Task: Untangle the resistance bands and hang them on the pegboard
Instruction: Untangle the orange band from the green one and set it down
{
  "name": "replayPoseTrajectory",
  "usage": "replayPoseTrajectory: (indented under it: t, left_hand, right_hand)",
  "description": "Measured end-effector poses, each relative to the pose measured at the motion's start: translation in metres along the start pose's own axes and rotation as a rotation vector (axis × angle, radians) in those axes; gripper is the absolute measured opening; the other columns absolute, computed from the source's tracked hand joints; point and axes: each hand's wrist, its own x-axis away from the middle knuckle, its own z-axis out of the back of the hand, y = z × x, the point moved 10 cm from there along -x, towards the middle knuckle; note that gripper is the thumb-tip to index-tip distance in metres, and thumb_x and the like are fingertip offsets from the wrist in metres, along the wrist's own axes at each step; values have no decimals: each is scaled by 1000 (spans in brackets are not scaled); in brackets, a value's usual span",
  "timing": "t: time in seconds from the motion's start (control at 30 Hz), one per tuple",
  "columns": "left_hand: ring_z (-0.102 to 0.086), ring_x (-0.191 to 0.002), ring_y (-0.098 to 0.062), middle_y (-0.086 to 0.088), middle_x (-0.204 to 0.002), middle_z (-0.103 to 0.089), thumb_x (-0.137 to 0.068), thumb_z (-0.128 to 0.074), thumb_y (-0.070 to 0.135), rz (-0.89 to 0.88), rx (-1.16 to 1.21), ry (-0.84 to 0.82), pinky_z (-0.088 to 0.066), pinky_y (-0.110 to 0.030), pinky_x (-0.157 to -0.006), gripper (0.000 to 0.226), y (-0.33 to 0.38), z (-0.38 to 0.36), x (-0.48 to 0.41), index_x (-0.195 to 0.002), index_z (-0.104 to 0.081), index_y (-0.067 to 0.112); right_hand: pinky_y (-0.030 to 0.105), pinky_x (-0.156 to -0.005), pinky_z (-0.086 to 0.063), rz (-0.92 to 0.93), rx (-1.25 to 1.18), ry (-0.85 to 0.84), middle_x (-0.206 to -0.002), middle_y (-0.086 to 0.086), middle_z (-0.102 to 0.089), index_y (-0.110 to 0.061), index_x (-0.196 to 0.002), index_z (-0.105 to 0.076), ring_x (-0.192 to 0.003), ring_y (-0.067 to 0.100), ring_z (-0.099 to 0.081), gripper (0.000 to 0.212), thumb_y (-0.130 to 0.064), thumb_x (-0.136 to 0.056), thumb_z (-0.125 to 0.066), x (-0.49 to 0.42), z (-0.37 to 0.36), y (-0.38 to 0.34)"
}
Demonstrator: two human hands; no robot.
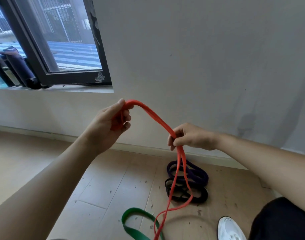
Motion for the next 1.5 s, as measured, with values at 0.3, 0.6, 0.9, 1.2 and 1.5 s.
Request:
replayPoseTrajectory:
  t: [0.3, 0.6, 0.9, 1.2, 1.5]
  left_hand:
    - [-57, -75, -16, -1, -75, -63, -89, -63, 37, 182, -310, 130, -45, -31, -75, 37, -27, 65, 10, -105, -72, 5]
    - [-66, -82, -15, -5, -91, -71, -58, -82, 72, 314, -629, -213, -51, -28, -80, 75, -56, 51, 20, -104, -79, 13]
    - [-63, -76, -13, -2, -83, -69, -50, -85, 75, 191, -547, -121, -50, -28, -80, 75, -41, 59, 12, -94, -81, 14]
    - [-64, -74, -12, -2, -83, -70, -48, -87, 73, 184, -513, -95, -51, -28, -80, 78, -41, 63, 11, -94, -81, 11]
    - [-64, -80, -15, -4, -90, -71, -48, -88, 71, 208, -498, -107, -52, -30, -82, 77, -43, 64, 12, -96, -81, 11]
  right_hand:
    - [31, -75, -54, 38, -222, 120, -63, 1, -52, -6, -119, -67, -61, 15, -54, 32, -27, -107, -45, 20, 23, -25]
    - [31, -67, -49, 37, -438, 252, -67, 7, -58, 1, -98, -70, -63, 19, -56, 38, -26, -106, -44, 29, 43, -34]
    - [36, -71, -58, -52, -308, 151, -83, 19, -74, -3, -101, -69, -76, 31, -72, 18, -13, -101, -55, 34, 46, -26]
    - [38, -83, -51, -89, -549, -63, -84, 13, -68, -11, -90, -62, -76, 24, -62, 16, -21, -97, -52, 39, 21, -31]
    - [46, -97, -52, -78, -591, -139, -79, 8, -64, -9, -89, -69, -74, 18, -63, 10, -17, -84, -69, 37, 13, -30]
